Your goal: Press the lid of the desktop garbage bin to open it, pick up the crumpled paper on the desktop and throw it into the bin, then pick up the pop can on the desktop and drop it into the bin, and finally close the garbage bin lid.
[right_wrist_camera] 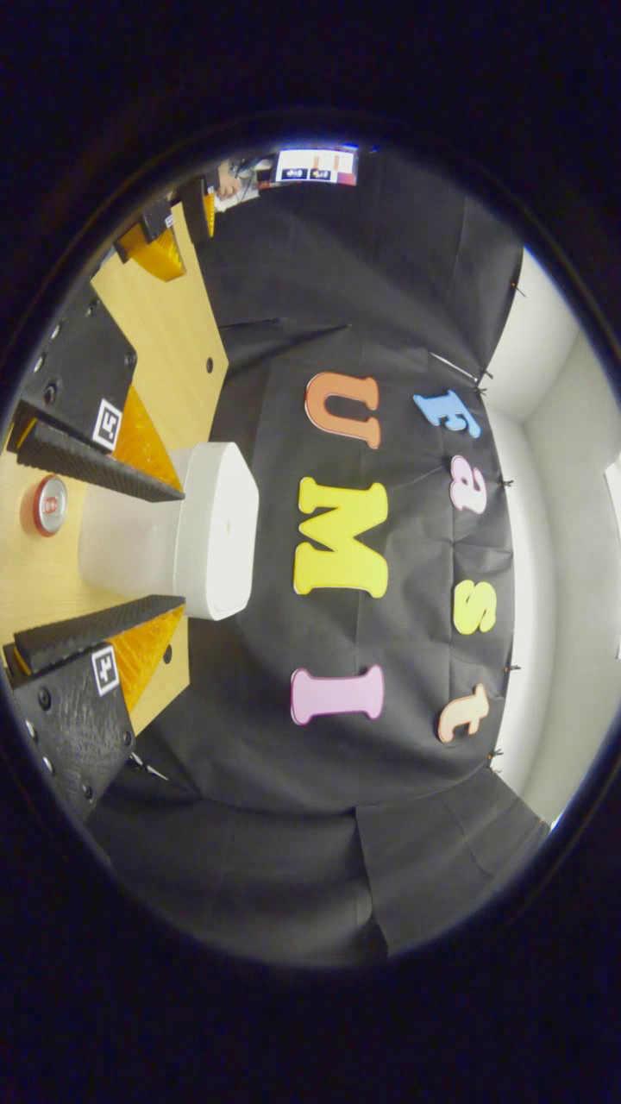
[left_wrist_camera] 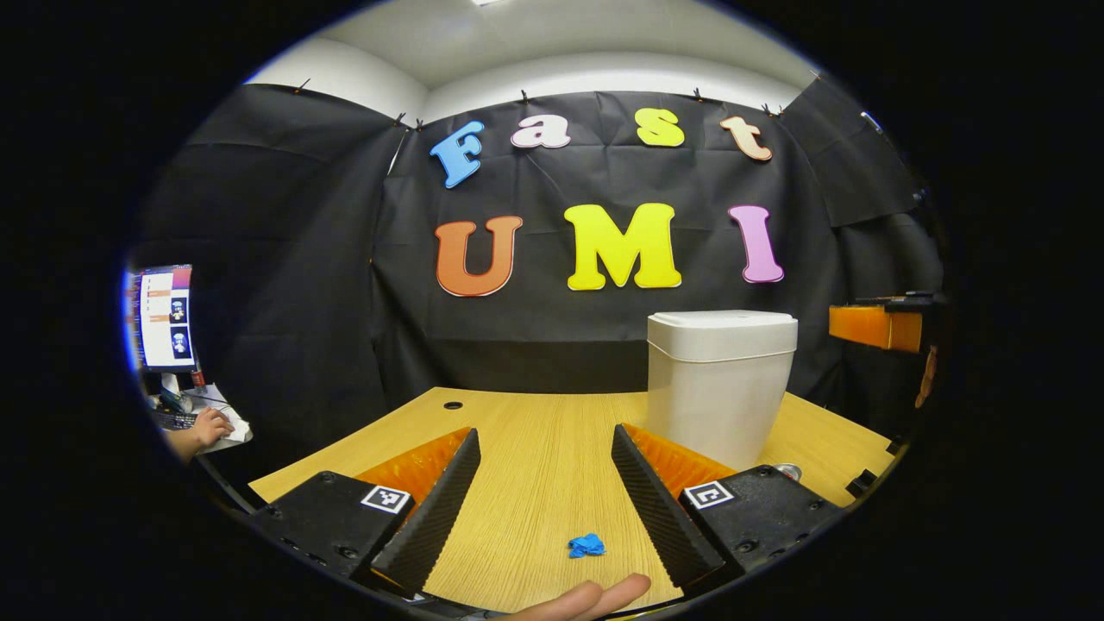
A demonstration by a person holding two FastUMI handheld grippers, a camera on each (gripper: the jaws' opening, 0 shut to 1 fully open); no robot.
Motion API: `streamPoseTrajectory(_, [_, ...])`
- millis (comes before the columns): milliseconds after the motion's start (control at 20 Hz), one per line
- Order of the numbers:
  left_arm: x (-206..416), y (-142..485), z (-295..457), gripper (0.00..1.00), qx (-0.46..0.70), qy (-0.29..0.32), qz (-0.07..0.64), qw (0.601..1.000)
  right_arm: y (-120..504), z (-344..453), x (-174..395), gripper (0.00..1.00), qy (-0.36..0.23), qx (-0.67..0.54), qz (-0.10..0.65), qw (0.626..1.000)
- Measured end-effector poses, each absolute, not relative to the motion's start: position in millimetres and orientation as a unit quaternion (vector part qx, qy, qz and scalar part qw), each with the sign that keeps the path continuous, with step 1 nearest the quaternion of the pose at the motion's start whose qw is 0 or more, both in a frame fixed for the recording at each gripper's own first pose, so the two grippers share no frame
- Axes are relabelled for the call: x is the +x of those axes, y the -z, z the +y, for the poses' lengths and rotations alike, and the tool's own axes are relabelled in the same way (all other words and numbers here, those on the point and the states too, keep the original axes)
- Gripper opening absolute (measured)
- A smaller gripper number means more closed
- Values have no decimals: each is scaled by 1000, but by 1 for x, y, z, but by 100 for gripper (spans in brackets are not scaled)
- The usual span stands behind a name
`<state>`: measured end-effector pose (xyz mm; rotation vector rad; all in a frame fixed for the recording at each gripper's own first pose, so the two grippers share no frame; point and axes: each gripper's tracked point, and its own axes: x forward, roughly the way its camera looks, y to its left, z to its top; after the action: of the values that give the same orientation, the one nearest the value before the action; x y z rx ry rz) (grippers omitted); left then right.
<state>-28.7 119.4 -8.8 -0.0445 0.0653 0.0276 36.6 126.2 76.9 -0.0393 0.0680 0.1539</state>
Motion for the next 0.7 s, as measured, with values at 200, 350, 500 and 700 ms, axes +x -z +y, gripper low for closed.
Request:
streamPoseTrajectory(200, [-27, 13, 120, 99, -28, -11, 40, 999, -88, 138, 41, 57, -95, -10, 29, 995])
streamPoseTrajectory(350, [-24, 14, 127, 99, -28, -19, 38, 999, -95, 141, 52, 18, -101, -3, 29, 994])
streamPoseTrajectory(500, [-20, 19, 126, 99, -30, -18, 44, 998, -97, 150, 77, 0, -110, -14, 42, 993])
streamPoseTrajectory(700, [-16, 26, 125, 99, -32, -12, 54, 998, -101, 170, 105, 0, -127, 12, 67, 990])
